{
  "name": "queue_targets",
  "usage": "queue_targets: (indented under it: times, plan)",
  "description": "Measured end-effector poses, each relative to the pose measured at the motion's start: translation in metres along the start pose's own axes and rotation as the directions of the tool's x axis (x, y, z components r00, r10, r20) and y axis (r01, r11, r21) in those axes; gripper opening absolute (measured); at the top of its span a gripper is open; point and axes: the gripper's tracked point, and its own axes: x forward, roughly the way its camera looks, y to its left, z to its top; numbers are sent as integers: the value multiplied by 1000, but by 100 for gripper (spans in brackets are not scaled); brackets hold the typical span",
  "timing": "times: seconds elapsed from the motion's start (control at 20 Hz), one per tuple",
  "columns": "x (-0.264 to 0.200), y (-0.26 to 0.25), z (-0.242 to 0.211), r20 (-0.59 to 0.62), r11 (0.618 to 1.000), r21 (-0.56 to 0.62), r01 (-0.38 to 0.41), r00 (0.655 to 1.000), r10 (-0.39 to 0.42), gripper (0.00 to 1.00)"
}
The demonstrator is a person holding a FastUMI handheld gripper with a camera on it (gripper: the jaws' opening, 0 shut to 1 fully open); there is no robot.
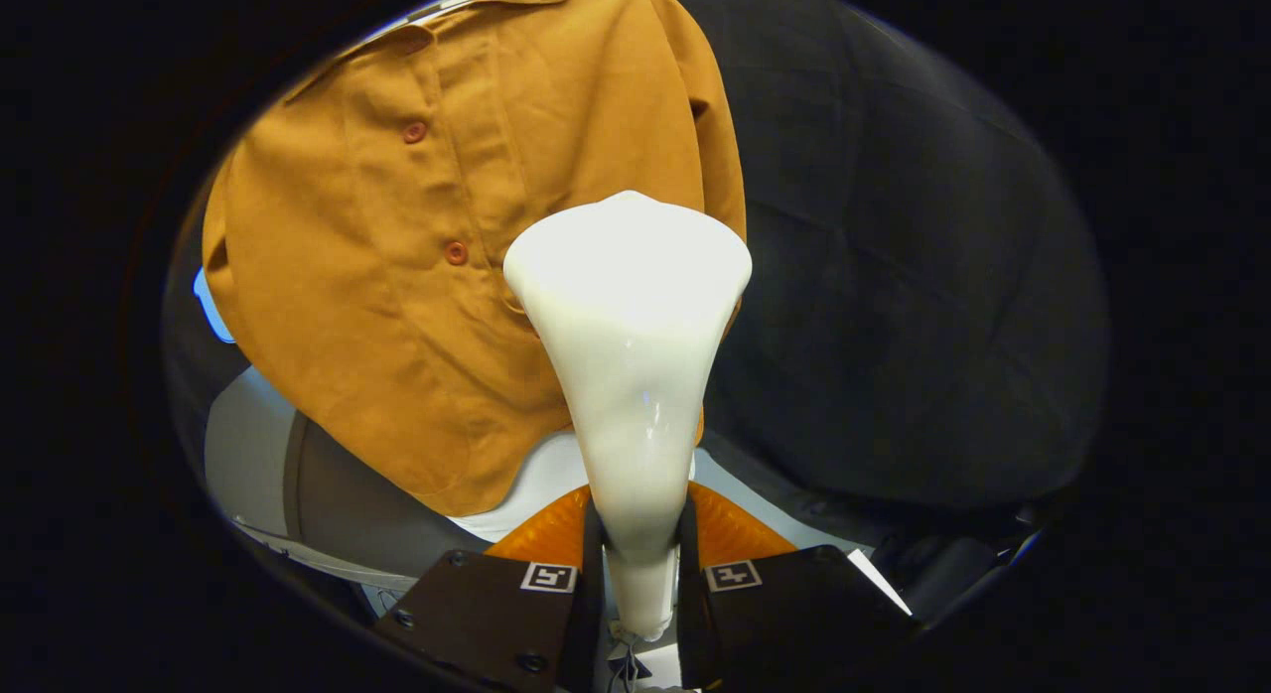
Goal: Iron the clothes twice with a garment steamer, once on the left side and once on the right side.
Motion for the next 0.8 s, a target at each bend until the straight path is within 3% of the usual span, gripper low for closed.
queue_targets:
  times: [0.4,0.8]
  plan:
    - [-98,66,42,185,994,-78,-78,978,91,32]
    - [-222,202,50,346,960,-200,-195,903,256,32]
